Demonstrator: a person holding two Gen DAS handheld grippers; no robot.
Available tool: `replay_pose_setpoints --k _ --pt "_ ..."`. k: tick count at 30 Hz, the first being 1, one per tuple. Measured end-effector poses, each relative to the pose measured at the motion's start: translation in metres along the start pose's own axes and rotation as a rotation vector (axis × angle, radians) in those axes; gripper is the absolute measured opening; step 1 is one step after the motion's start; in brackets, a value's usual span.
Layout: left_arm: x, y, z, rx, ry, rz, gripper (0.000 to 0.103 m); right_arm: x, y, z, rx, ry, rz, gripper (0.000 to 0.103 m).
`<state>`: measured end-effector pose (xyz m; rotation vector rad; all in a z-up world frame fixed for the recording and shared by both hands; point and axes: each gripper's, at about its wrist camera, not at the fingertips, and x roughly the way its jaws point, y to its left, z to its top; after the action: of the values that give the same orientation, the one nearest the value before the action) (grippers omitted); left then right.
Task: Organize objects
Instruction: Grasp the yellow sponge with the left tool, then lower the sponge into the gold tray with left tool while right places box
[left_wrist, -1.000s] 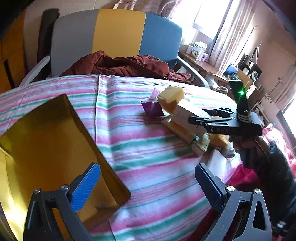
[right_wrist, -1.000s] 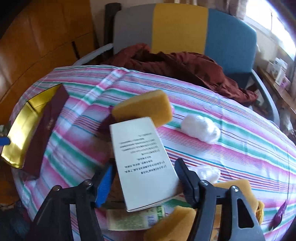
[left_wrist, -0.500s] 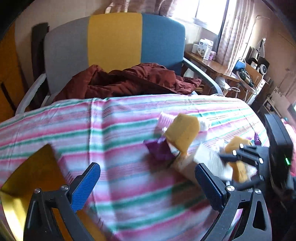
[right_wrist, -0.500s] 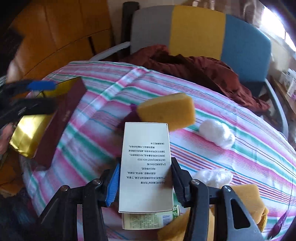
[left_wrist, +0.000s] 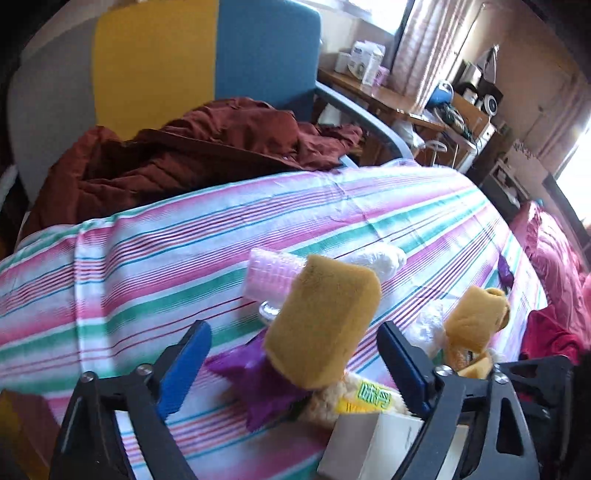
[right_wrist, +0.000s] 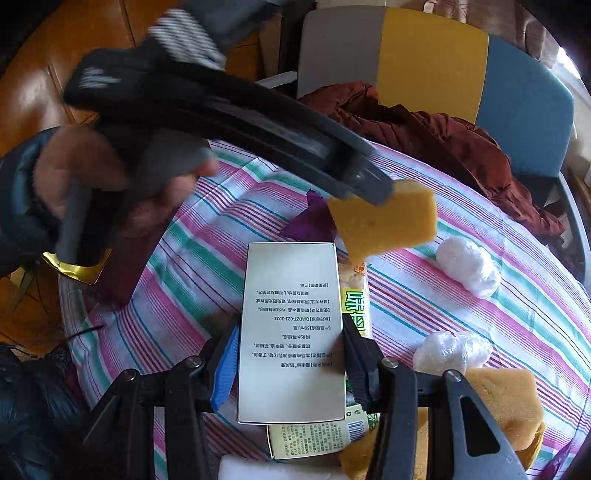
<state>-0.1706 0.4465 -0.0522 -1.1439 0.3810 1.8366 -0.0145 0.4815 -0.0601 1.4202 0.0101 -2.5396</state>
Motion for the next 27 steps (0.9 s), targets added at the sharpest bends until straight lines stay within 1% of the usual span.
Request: replay_pose_setpoints --k 2,3,4,5,6,7,10,13,16,19,22,25,27 --pt "0.011 -0.005 0.003 0.026 0.012 0.004 0.084 0.000 -0.001 0.000 0.007 -0.004 -0.001 0.051" --pt "0.016 -0.005 0.004 0.031 0.018 0.003 0.075 0.000 -0.003 0.001 0.013 -0.007 -0.001 0.051" --pt "0.020 -0.004 0.004 0.030 0.028 -0.014 0.057 0.000 -0.003 0.001 0.016 -0.008 -0.003 0.051" --pt "0.024 -0.004 0.005 0.020 0.045 -0.042 0.053 0.000 -0.003 0.001 0.017 -0.010 -0.005 0.051" --pt "0.023 -0.004 0.004 0.009 0.045 -0.045 0.053 0.000 -0.004 0.001 0.019 -0.011 -0.008 0.051" --pt "0.019 -0.004 0.003 0.003 0.027 -0.046 0.052 0.000 -0.005 0.001 0.020 -0.012 -0.009 0.051" --pt "-0.006 -0.003 -0.001 -0.030 -0.030 -0.067 0.052 -0.001 -0.004 0.001 0.013 -0.020 -0.005 0.050" --pt "-0.045 0.001 -0.009 -0.066 -0.098 -0.072 0.051 -0.003 -0.003 0.002 0.012 -0.035 0.006 0.050" --pt "-0.090 0.008 -0.028 -0.091 -0.161 -0.064 0.051 -0.004 -0.005 0.003 0.018 -0.045 0.006 0.050" --pt "-0.129 0.023 -0.057 -0.134 -0.184 -0.021 0.052 -0.007 -0.004 0.004 0.025 -0.060 0.016 0.050" --pt "-0.163 0.044 -0.097 -0.203 -0.202 0.011 0.052 -0.006 -0.002 0.005 0.030 -0.061 0.030 0.050" --pt "-0.195 0.070 -0.145 -0.296 -0.215 0.060 0.052 -0.005 0.005 0.005 0.035 -0.056 0.047 0.050" --pt "-0.209 0.083 -0.174 -0.351 -0.219 0.092 0.052 -0.005 0.014 0.007 0.037 -0.055 0.051 0.050"
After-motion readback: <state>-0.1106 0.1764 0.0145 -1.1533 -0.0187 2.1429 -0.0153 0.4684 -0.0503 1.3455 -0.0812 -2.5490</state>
